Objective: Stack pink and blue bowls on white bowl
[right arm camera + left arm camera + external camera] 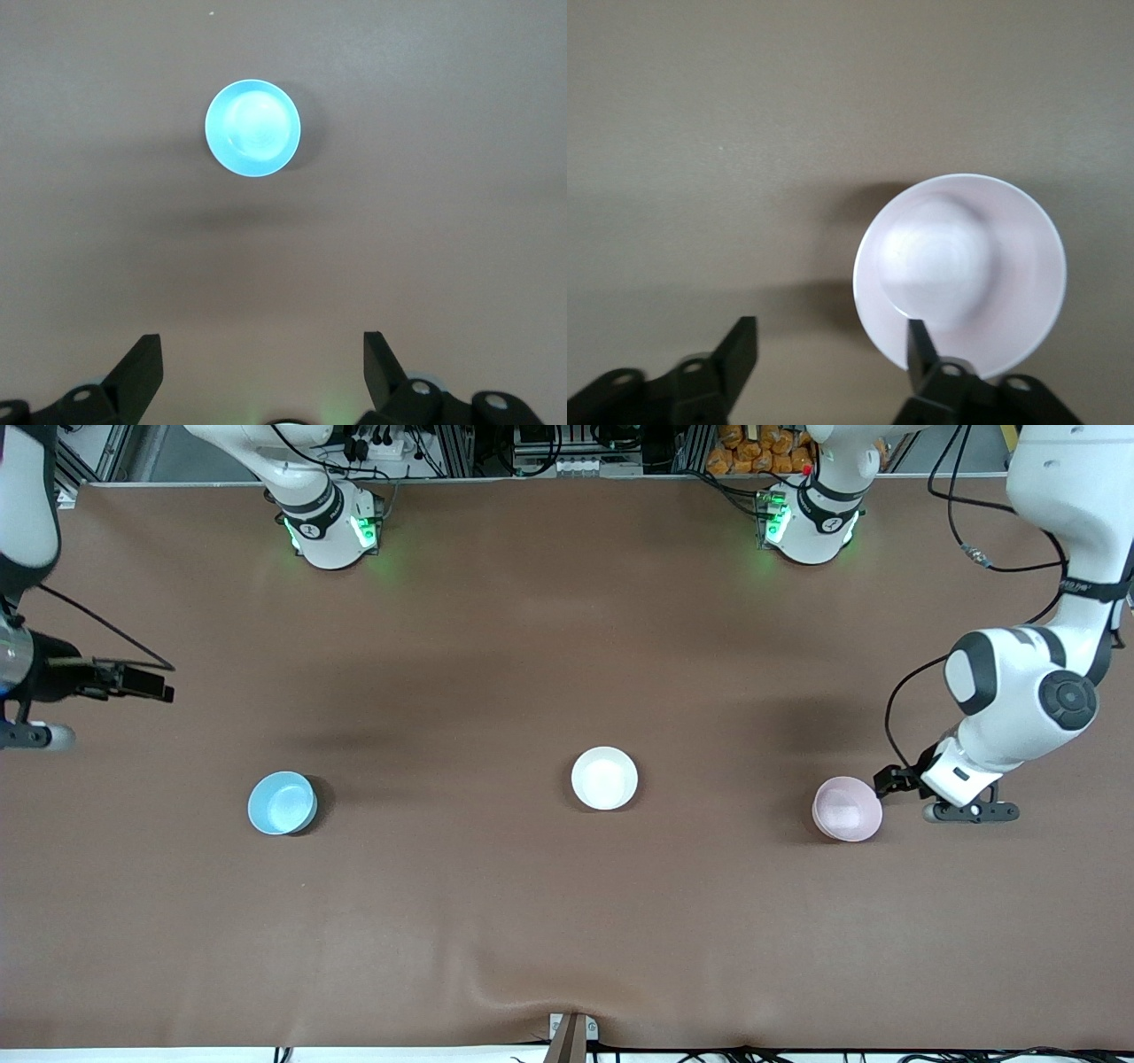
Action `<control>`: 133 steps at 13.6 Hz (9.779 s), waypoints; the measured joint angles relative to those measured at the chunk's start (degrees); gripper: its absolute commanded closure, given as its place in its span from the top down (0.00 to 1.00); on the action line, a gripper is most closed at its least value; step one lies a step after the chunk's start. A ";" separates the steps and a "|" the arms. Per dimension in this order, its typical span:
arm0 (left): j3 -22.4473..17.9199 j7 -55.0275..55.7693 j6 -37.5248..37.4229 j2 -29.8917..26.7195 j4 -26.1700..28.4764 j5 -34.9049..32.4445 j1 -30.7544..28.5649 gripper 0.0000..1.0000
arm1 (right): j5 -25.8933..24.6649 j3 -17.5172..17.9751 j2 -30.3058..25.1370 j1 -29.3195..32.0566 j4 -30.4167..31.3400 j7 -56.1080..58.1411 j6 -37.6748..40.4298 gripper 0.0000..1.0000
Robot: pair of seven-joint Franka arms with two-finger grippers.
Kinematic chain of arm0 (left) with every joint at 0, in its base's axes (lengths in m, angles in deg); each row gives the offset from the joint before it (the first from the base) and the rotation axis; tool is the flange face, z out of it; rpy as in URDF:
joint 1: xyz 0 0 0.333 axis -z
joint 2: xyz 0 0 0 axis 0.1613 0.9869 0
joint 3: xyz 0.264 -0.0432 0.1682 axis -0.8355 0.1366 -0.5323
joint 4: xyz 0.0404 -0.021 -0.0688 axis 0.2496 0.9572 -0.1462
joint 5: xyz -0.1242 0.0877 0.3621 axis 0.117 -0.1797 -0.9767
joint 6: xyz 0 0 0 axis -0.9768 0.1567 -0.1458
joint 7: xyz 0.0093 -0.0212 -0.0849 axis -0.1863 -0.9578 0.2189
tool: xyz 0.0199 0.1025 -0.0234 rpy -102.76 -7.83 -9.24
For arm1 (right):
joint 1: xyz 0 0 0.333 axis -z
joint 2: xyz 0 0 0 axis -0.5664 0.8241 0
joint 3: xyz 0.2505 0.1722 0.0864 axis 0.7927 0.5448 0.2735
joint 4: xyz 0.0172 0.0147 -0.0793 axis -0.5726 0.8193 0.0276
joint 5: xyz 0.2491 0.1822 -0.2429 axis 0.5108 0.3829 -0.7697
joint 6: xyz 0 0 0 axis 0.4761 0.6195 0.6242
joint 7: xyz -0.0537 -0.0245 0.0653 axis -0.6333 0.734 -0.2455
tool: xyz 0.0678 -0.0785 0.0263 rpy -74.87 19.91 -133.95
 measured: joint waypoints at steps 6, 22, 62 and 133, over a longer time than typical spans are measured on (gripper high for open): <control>0.55 -0.01 1.26 4.95 -2.18 0.00 0.12 0.00 | 0.00 -0.13 5.26 1.34 1.40 0.00 -6.55 1.00; 23.51 28.14 -8.00 0.50 -7.33 0.06 9.36 0.00 | 0.11 0.53 15.20 1.17 23.06 -0.17 -45.63 1.00; 17.61 37.38 -8.41 13.53 -22.62 -6.58 23.95 1.00 | 6.46 1.78 10.82 -25.25 14.28 -45.50 -42.49 0.00; -1.39 14.87 -56.50 -28.05 -28.40 0.94 7.24 1.00 | 2.05 -0.70 -3.45 -0.26 -2.73 1.85 -1.39 1.00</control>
